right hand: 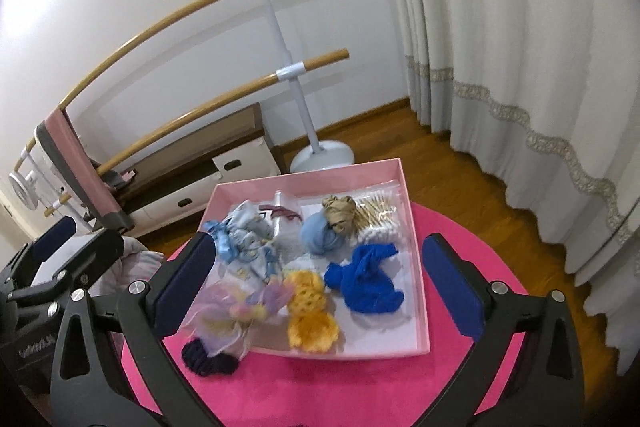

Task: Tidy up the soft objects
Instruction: 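Open both grippers to drop the pouch and tan scrunchie into the box, then withdraw both tools from the box back over the table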

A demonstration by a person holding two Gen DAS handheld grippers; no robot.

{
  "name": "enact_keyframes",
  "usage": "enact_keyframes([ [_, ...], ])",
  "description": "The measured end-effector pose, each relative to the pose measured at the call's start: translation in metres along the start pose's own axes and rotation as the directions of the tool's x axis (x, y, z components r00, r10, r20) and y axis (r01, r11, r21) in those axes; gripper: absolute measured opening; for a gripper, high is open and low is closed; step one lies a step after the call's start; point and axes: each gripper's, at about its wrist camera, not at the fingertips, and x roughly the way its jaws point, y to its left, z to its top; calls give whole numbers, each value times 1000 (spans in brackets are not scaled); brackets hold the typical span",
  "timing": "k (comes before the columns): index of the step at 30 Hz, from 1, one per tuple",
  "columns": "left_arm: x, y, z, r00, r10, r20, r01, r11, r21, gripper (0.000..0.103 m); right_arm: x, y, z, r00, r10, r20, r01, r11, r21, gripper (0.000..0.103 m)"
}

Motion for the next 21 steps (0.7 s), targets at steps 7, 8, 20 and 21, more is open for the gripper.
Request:
enact_keyframes([
  [7,-47,19,-36,1000,13,23,-12,999,-32,103,-46,25,-27,999,11,45,-9,999,-40,103],
  [8,-55,22,-40,1000,11,24,-10,999,-40,103,-52,28,-31,999,16,48,-14,999,-44,103],
  [20,-139,55,-96,998,36,49,-31,994,-105,103,-107,46,-76,993,8,117,1,997,-76,103],
  [21,-145,57,-101,998,40,51,-34,994,-108,103,-111,47,-82,992,2,125,8,997,-79,103],
])
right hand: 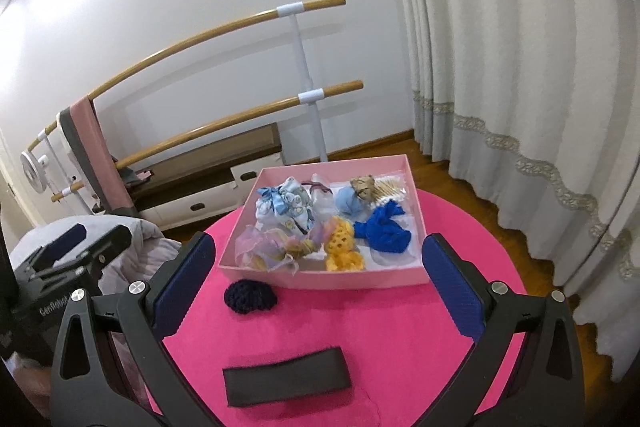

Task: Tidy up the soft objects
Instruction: 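Withdraw both tools from the box back over the table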

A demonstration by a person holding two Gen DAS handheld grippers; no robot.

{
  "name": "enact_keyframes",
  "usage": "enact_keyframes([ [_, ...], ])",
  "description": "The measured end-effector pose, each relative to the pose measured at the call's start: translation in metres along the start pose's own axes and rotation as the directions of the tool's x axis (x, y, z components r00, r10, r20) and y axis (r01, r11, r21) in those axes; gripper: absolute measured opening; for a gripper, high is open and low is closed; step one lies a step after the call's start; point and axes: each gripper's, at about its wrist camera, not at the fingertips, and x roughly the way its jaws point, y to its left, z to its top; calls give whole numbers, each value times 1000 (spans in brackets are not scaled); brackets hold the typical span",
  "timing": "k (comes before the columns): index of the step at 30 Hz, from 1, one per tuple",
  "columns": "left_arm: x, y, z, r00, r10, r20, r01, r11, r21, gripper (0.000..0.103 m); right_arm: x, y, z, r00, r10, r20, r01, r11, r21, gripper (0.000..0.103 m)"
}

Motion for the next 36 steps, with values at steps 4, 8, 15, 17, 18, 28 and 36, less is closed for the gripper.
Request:
enact_keyframes([
  [4,-19,6,-13,1000,8,0,-8,1000,-3,103,-18,2,-20,999,-29,22,29,1000,0,103],
  [8,-37,7,-27,1000,19,-1,-19,1000,12,103,-28,3,-37,998,-50,25,50,999,-12,103],
  [15,-57,3,-50,999,34,-12,-33,999,39,103,-38,-2,-64,998,-67,11,67,998,9,103],
  [17,-62,3,-53,999,32,-12,-31,999,40,103,-40,-2,-71,998,-68,3,68,998,10,103],
  [18,-64,4,-55,999,28,-14,-28,999,40,103,-41,-2,-74,998,-68,1,68,998,10,103],
  [28,-82,4,-70,999,17,-38,-15,999,45,103,-46,8,-89,998,-57,-22,57,998,-6,103],
  [36,-88,13,-72,999,18,-40,-16,999,34,103,-49,18,-91,998,-53,-25,53,998,-22,103],
])
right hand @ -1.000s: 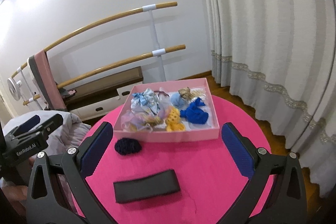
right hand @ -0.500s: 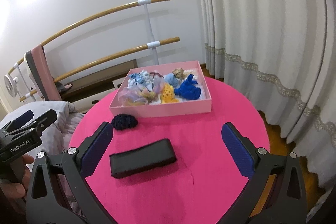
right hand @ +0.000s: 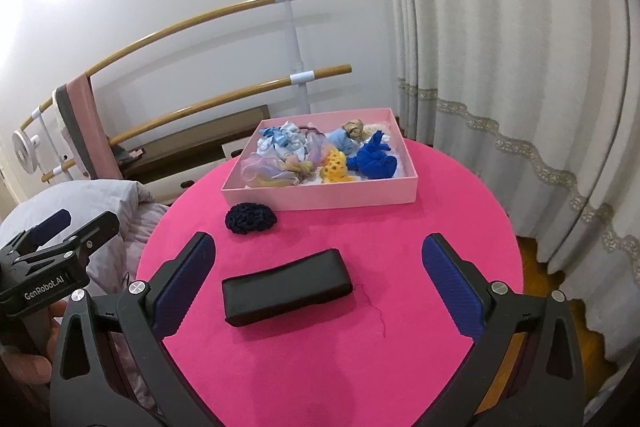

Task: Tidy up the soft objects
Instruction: 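Withdraw both tools from the box back over the table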

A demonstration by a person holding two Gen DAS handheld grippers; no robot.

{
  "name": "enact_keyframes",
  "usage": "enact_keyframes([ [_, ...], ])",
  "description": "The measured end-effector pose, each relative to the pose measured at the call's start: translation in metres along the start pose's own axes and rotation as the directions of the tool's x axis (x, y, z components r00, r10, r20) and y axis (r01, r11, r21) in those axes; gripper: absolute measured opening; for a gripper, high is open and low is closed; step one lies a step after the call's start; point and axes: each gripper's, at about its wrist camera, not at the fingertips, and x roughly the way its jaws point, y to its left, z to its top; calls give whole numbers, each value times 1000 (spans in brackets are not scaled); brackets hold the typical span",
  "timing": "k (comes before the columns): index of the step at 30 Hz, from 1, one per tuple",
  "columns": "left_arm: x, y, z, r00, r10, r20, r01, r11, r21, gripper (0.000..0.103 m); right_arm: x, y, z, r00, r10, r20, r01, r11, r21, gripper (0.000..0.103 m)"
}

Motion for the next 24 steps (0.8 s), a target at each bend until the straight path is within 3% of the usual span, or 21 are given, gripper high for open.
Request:
enact_keyframes([
  [12,-2,1,-5,1000,4,10,-4,1000,-3,103,-1,3,1,1000,-4,1,4,1000,-1,103],
  [16,2,2,-10,1000,7,2,-7,1000,-6,103,4,-3,-2,1000,3,-16,-2,999,48,103],
  [24,18,6,-17,999,4,-35,-4,1000,6,103,48,3,-30,988,45,-150,-26,991,128,103],
])
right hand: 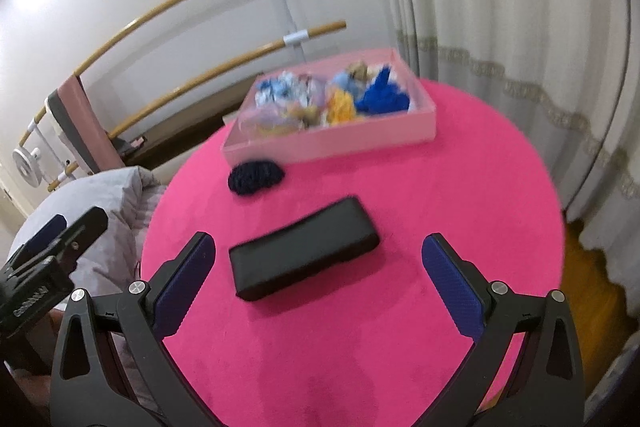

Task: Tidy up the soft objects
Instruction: 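Lower the right gripper onto the black case and grasp it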

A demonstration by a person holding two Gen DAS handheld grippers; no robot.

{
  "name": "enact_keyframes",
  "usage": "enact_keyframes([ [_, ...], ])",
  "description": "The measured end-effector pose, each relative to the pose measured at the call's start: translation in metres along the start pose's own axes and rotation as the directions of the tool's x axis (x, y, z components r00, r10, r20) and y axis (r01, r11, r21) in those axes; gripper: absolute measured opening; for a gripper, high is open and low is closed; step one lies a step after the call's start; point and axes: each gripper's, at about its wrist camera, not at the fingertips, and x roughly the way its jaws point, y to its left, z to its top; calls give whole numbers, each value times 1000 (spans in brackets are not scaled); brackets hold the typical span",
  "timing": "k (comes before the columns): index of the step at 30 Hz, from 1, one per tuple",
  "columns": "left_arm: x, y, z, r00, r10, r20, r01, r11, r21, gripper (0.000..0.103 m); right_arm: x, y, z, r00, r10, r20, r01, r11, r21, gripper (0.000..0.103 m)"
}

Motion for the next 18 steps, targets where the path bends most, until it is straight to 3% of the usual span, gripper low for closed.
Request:
enact_keyframes([
  [9,38,12,-9,998,11,-67,-12,1000,-10,103,69,-2,-24,987,17,-158,6,990,143,103],
  [18,77,28,-8,994,32,-104,-36,999,-41,103,105,15,-17,986,-2,-166,38,977,210,97],
])
